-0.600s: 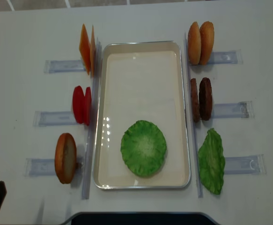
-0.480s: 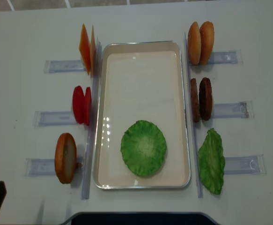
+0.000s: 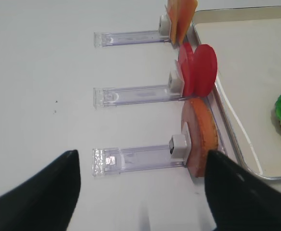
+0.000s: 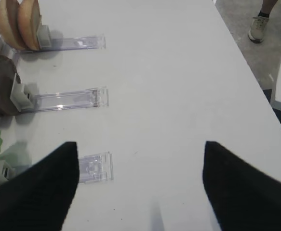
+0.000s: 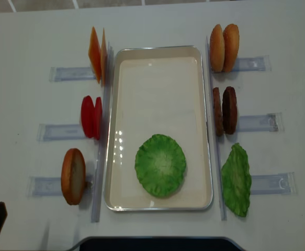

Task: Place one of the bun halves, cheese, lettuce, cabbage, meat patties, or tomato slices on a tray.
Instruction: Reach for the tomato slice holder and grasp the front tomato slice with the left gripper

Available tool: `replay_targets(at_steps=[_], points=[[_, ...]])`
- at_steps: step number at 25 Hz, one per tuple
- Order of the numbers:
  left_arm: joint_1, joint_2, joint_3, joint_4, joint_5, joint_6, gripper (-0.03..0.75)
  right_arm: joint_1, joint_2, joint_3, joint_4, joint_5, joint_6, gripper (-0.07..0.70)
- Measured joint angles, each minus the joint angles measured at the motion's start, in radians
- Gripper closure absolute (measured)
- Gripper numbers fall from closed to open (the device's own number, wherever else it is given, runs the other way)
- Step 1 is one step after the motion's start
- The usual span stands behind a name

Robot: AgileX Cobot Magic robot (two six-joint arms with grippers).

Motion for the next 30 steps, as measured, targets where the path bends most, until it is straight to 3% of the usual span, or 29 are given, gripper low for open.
replay_targets(at_steps=[30], points=[[0.000,0.006,0.000,0.000,0.000,0.000,0.118,0.000,0.000,0.000,0.000,0.001,0.000,0.095]])
